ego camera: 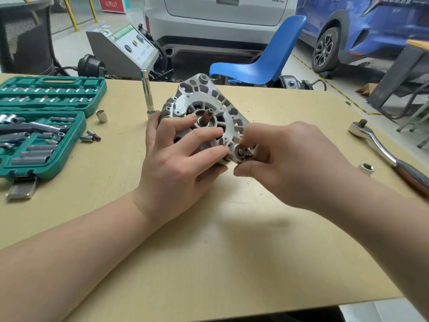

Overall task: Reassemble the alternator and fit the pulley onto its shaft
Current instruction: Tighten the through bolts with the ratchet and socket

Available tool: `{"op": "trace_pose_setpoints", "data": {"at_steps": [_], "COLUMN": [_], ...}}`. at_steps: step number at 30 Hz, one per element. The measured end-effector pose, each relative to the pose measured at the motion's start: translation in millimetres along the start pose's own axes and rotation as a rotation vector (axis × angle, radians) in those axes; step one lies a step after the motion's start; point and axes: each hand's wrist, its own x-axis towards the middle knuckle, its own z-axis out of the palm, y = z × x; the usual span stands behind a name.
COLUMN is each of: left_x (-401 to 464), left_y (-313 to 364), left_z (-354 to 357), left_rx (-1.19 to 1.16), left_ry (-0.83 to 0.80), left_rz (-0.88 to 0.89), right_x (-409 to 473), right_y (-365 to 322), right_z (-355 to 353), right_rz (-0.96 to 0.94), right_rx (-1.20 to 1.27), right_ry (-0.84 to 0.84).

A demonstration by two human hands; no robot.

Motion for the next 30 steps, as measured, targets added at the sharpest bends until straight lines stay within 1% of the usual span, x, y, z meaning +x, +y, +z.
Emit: {"op": "trace_pose_setpoints", "data": {"at_steps": [3,4,6,7,9,10,12,14,16,21,23,25,28,30], "left_x": [1.0,1.3,1.2,1.1,0.6,0.4,0.5,0.2,-0.7,-1.6,-1.7,-1.8,-0.6,-0.2], "left_y": [0.6,0.8,1.2,1.2,0.6,0.3,-0.2,-0.6,-0.8,-2.8,-3.3,-3.5,-2.5,-1.6], "left_z": [-0.8,-1.2,-2.3,-2.6,-2.8,-3.0,-3.3,-3.1,-2.3,1.7,3.3,3.8,3.0,2.7], "left_rx": [0.004,0.003,0.004,0.008,0.014,0.013,0.012,0.017,0.023,-0.010,-0.010,-0.005,-0.014,-0.021], "left_ry": [0.003,0.000,-0.011,-0.015,-0.027,-0.034,-0.043,-0.042,-0.034,0.002,0.016,0.029,0.049,0.050], "left_rz": [-0.001,-0.002,-0.001,-0.002,-0.003,-0.001,0.004,0.004,-0.001,0.003,0.015,0.030,0.048,0.050], "right_x": [-2.0,-1.9,-1.2,-1.1,0.1,1.9,7.9,13.2,14.8,9.3,7.1,3.2,-3.3,-5.8], "right_y": [-5.9,-5.9,-6.2,-5.6,-3.0,-1.3,1.1,3.5,5.0,9.4,8.3,5.6,-3.8,-8.4], "right_z": [3.7,4.5,3.0,1.8,-1.6,-4.1,-10.1,-13.2,-13.8,-8.8,-5.5,-0.7,6.2,11.2], "right_rz": [0.129,0.157,0.152,0.127,0.024,-0.057,-0.232,-0.334,-0.346,-0.280,-0.198,-0.089,0.056,0.115], "right_rx": [0.205,0.222,0.201,0.164,-0.013,-0.126,-0.277,-0.348,-0.356,-0.312,-0.284,-0.199,0.006,0.058], "right_ry": [-0.013,-0.023,-0.037,-0.040,-0.031,-0.008,0.023,0.009,0.017,0.048,0.051,0.050,0.036,0.049]}}
